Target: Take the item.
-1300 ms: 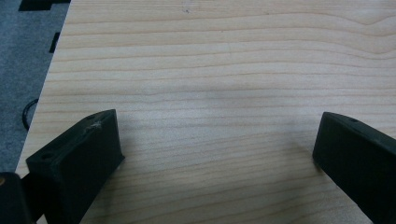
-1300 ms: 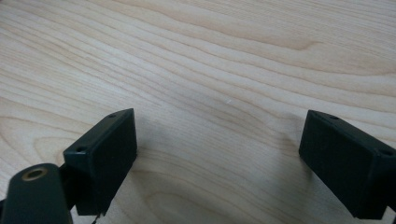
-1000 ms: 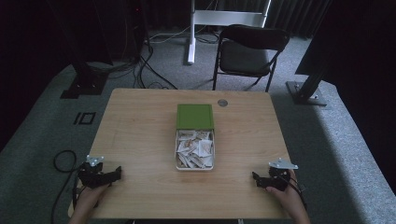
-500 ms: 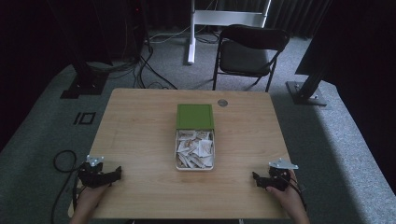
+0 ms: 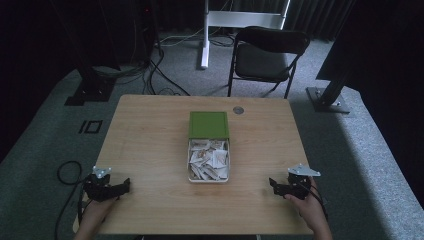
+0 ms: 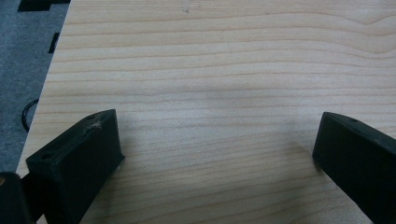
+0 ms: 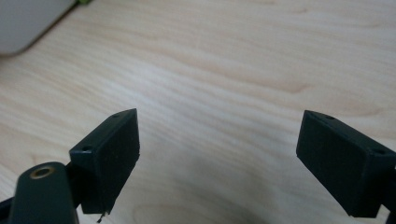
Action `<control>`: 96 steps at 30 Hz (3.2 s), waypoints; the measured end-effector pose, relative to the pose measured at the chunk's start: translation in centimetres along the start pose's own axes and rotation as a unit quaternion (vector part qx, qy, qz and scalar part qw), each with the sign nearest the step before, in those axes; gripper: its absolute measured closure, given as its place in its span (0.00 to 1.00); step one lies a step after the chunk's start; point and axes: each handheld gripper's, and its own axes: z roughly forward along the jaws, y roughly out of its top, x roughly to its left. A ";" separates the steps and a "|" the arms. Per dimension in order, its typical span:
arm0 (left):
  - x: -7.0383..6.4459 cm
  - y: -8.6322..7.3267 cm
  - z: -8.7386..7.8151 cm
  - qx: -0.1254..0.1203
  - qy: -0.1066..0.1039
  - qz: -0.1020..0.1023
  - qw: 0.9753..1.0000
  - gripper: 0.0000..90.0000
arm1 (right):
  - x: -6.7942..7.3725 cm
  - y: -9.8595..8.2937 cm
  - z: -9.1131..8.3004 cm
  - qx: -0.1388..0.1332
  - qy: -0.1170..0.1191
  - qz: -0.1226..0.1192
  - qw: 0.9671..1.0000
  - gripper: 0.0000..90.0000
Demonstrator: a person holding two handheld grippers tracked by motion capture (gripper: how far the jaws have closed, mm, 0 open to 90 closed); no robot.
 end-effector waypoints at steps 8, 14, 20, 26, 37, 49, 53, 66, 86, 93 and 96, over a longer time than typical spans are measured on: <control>0.0 0.0 0.0 -0.001 0.000 -0.001 1.000 0.02 | 0.7 1.7 -0.3 -0.014 0.006 -0.002 1.000 0.15; 0.0 0.0 0.0 -0.001 0.000 -0.001 1.000 0.02 | 1.5 3.1 -0.3 -0.022 0.012 -0.009 1.000 0.15; 0.0 0.0 0.0 -0.001 0.000 -0.001 1.000 0.02 | 2.3 4.5 -0.3 -0.031 0.020 -0.016 0.999 0.15; 0.0 0.0 0.0 0.000 0.000 -0.001 1.000 0.02 | 3.3 5.9 -0.2 -0.038 0.029 -0.025 0.999 0.15; 0.0 0.0 0.0 0.000 0.000 -0.001 1.000 0.02 | 5.5 8.6 -0.1 -0.053 0.049 -0.042 0.997 0.15; 0.0 0.0 0.0 0.000 0.000 -0.001 1.000 0.02 | 8.5 11.5 0.4 -0.068 0.078 -0.068 0.992 0.15; 0.0 0.0 0.0 -0.001 0.000 -0.001 1.000 0.02 | 9.5 12.4 0.6 -0.072 0.086 -0.076 0.991 0.15; 0.0 0.0 0.0 -0.001 0.000 -0.001 1.000 0.02 | 12.2 14.0 1.4 -0.074 0.108 -0.104 0.986 0.16; 0.0 0.0 0.0 -0.001 0.000 -0.001 1.000 0.02 | 17.1 14.5 3.8 -0.068 0.155 -0.105 0.980 0.16; 0.0 0.0 0.0 -0.001 0.000 -0.001 1.000 0.02 | 18.5 14.5 4.7 -0.070 0.147 -0.098 0.982 0.21; 0.0 0.0 0.0 -0.001 0.000 -0.001 1.000 0.02 | 19.0 14.4 5.2 -0.064 0.135 -0.093 0.984 0.25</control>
